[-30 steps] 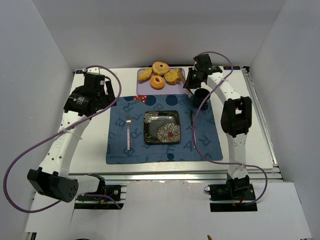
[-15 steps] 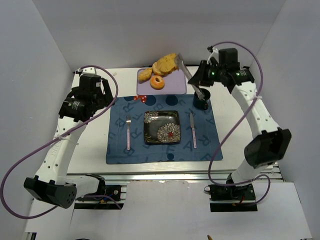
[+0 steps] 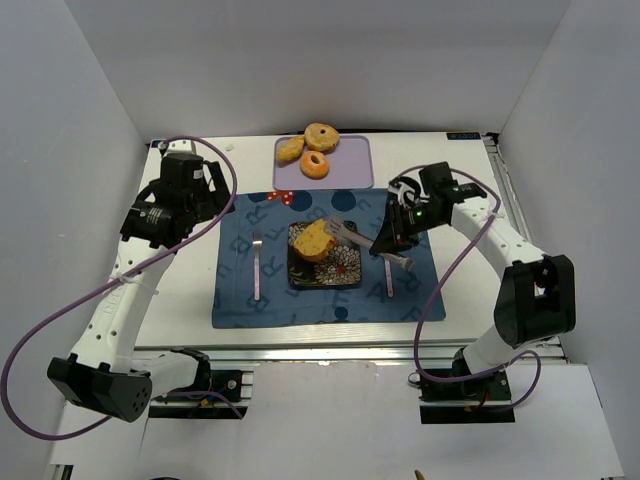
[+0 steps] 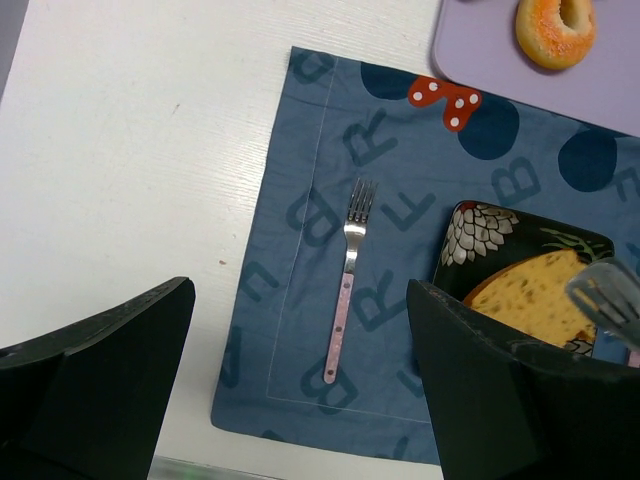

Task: Place the bread

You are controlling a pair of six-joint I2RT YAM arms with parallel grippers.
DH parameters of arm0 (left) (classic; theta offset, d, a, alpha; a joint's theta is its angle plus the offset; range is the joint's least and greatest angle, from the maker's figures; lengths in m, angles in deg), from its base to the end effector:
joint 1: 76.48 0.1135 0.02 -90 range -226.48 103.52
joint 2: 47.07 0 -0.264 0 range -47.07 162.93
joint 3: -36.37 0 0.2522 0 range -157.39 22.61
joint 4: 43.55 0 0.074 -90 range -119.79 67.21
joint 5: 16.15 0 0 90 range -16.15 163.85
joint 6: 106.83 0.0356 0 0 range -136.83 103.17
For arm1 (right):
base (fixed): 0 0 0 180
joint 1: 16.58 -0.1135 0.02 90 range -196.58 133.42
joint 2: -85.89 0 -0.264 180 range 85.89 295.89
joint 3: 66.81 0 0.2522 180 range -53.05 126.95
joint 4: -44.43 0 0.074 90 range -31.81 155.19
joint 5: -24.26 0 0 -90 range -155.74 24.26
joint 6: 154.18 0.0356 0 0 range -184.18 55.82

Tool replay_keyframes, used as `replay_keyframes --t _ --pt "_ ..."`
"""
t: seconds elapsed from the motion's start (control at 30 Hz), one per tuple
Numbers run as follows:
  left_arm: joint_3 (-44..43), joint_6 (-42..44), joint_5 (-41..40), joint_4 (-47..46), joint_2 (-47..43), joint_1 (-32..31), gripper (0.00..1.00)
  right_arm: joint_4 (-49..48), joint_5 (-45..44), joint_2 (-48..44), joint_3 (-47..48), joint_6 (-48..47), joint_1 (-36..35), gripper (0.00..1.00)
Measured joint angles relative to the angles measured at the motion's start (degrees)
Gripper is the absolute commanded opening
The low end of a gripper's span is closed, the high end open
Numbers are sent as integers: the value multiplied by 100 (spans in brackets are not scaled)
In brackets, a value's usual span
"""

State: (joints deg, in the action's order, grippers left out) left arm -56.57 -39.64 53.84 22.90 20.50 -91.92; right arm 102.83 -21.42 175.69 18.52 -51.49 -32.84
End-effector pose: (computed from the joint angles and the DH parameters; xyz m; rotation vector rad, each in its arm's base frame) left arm 0.2232 -0.0490 0.3950 -0.3218 2.2133 0.0393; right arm 0.2963 0.1123 0.2693 -0.3406 2.6235 1.1970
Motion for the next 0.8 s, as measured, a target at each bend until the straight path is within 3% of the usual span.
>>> replay_keyframes --t 0.67,0.8 --pt "-2 -20 55 90 -83 0 98 -1161 -98 262 -605 -101 -269 0" --pt "0 -17 55 101 -125 0 98 -1270 -173 450 -612 -96 -269 24"
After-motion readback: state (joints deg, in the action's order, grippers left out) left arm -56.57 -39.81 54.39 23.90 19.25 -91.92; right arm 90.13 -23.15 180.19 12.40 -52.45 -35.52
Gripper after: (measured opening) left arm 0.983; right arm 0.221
